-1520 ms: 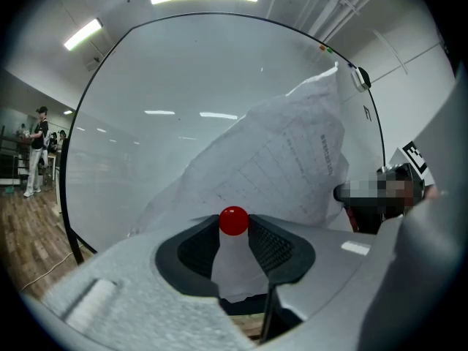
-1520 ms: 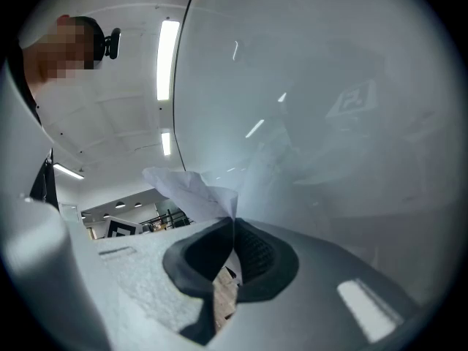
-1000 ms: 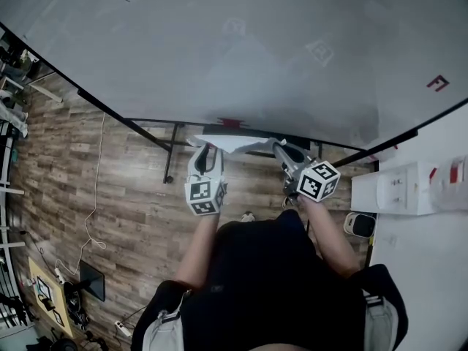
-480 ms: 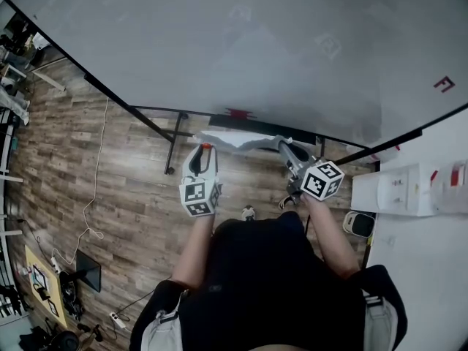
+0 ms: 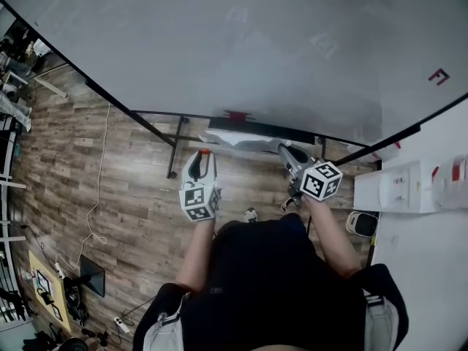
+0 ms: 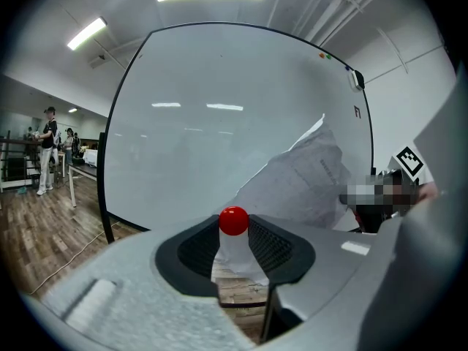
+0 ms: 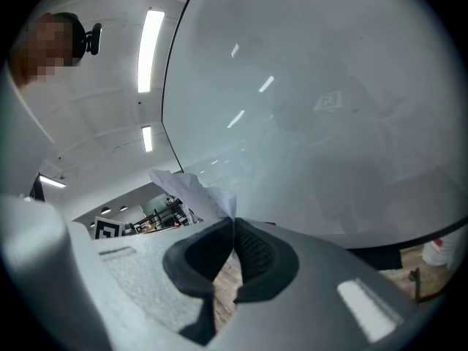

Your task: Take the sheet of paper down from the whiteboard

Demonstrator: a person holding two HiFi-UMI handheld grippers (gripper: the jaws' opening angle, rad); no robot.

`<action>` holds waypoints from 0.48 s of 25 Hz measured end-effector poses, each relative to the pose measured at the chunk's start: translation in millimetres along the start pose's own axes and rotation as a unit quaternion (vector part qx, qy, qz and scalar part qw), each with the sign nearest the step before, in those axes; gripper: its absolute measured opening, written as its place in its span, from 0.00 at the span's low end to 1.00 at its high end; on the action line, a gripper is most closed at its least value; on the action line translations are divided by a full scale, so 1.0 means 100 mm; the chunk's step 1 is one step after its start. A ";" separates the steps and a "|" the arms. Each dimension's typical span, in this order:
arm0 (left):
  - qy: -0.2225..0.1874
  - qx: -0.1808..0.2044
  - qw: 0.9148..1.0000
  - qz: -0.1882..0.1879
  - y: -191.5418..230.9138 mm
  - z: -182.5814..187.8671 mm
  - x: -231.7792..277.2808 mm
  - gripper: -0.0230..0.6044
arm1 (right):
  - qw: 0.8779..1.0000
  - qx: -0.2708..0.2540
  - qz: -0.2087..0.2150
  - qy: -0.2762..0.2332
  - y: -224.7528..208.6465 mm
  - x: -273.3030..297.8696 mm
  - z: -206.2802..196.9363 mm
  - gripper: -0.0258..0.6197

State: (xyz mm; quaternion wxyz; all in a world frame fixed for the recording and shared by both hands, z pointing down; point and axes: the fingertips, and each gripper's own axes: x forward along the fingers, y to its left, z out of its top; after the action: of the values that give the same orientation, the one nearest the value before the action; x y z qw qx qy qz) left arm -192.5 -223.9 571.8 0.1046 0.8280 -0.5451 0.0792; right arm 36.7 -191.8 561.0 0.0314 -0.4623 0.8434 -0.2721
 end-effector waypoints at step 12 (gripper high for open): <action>-0.004 -0.004 1.000 -0.008 -0.08 -0.01 -0.07 0.25 | 1.000 -0.001 -0.003 -0.005 0.04 -0.12 -0.04 0.05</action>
State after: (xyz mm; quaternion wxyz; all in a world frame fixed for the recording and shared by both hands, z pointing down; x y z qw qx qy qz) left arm -188.3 -214.2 569.9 0.1062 0.8320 -0.5395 0.0734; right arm 38.8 -179.2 559.7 0.0340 -0.4661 0.8420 -0.2695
